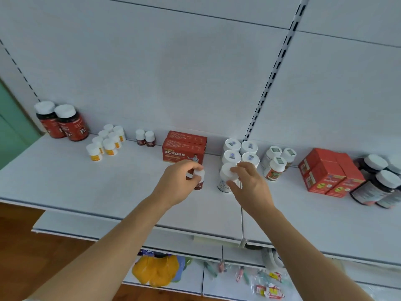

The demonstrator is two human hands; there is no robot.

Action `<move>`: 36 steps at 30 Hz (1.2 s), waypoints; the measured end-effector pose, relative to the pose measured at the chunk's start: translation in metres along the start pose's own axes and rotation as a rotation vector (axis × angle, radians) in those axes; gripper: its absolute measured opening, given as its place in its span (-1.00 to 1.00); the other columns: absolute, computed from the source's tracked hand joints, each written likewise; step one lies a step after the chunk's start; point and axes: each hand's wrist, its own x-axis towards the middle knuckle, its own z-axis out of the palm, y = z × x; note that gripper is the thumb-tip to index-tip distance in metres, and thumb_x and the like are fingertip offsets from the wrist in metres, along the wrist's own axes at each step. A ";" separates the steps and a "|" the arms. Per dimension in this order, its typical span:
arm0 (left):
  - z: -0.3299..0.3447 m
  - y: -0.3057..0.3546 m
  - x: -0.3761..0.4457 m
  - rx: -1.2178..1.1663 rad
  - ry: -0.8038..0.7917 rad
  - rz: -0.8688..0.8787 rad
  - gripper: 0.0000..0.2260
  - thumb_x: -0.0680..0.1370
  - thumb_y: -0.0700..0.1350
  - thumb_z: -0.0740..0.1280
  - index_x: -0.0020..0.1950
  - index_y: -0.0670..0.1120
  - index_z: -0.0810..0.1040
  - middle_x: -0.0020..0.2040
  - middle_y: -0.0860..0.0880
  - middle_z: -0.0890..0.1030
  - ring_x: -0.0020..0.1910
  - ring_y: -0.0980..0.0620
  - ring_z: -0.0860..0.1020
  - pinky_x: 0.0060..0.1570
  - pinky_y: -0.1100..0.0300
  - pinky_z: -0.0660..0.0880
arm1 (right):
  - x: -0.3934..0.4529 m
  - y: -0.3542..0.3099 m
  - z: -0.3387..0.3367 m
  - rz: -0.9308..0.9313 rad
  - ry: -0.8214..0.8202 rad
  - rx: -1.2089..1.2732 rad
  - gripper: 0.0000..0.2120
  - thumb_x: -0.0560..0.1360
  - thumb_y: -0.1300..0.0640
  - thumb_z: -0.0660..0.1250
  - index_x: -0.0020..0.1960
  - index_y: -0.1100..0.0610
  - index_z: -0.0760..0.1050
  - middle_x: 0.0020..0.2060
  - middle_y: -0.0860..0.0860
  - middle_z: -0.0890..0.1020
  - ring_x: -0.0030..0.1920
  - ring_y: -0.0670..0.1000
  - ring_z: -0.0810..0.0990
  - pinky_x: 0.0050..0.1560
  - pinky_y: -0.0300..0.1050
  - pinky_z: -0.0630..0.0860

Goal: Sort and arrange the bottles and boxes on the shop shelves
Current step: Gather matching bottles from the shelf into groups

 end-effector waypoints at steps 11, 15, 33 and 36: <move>-0.031 -0.011 0.001 0.089 0.091 -0.025 -0.76 0.54 -0.14 0.39 0.19 0.02 0.59 0.06 0.21 0.52 0.06 0.17 0.51 0.04 0.35 0.41 | 0.023 -0.039 0.000 -0.149 0.160 0.012 -0.69 0.47 0.12 0.41 0.18 0.21 0.55 0.21 0.17 0.52 0.18 0.23 0.48 0.06 0.05 0.49; -0.058 -0.030 0.000 0.131 0.131 -0.076 -0.74 0.53 -0.14 0.40 0.21 0.01 0.58 0.06 0.16 0.54 -0.02 0.12 0.54 -0.02 0.33 0.43 | 0.033 -0.064 0.019 -0.242 0.117 0.036 -0.68 0.49 0.10 0.37 0.19 0.22 0.56 0.18 0.18 0.54 0.20 0.24 0.48 0.14 0.09 0.51; -0.150 -0.149 0.080 0.408 -0.126 0.066 -0.90 0.51 -0.20 0.30 -0.08 -0.08 0.61 -0.03 0.02 0.57 -0.03 0.00 0.52 -0.06 0.03 0.48 | 0.058 -0.184 0.119 -0.095 -0.022 -0.003 -0.66 0.49 0.13 0.36 0.24 0.22 0.51 0.15 0.12 0.53 0.19 0.17 0.48 0.12 0.03 0.53; -0.151 -0.157 0.089 0.410 -0.146 0.126 -0.91 0.50 -0.22 0.27 -0.14 -0.08 0.55 -0.09 0.02 0.54 -0.07 -0.01 0.51 -0.11 0.00 0.46 | 0.056 -0.192 0.129 -0.068 -0.044 -0.027 -0.65 0.50 0.11 0.35 0.25 0.20 0.51 0.17 0.13 0.53 0.21 0.19 0.49 0.11 0.04 0.55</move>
